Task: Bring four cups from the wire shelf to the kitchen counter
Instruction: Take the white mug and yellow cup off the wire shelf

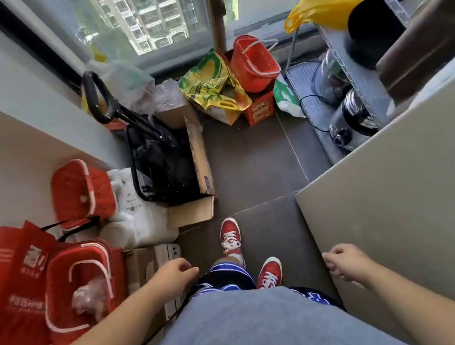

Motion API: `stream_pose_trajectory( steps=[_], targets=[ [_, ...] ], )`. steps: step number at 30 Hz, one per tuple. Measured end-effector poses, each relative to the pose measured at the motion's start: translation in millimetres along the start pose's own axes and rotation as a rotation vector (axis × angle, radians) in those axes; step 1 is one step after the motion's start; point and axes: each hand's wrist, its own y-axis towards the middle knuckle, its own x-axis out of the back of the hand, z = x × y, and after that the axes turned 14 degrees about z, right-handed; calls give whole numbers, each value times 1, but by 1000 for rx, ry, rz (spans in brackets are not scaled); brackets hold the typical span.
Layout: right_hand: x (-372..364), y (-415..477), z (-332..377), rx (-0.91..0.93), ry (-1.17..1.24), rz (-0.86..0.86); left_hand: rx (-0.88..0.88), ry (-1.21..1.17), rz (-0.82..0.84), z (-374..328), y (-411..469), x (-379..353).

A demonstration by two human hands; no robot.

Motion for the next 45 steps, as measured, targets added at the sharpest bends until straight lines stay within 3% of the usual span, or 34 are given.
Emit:
stream_pose_trajectory(
  steps=[4,11,18,29,32,36,45],
  targets=[
    [14,23,89,58,-125,-31,100,11,11,17,5,28],
    [33,55,222,160,-107,-52,104,6,21,6,41,128],
    [65,56,262,75,-115,-110,31,86,-12,-68,73,225],
    [152,86,314,-67,-151,-129,-208,-144,-4,-246,117,326],
    [189,103,373,55,-185,-157,-302,-180,-43,-323,120,359],
    [242,97,474,349,-166,-212,-511,-172,-119,-432,108,403],
    [341,-23,640,881,-160,-443,-962,-141,-222,-622,25,491]
  ],
)
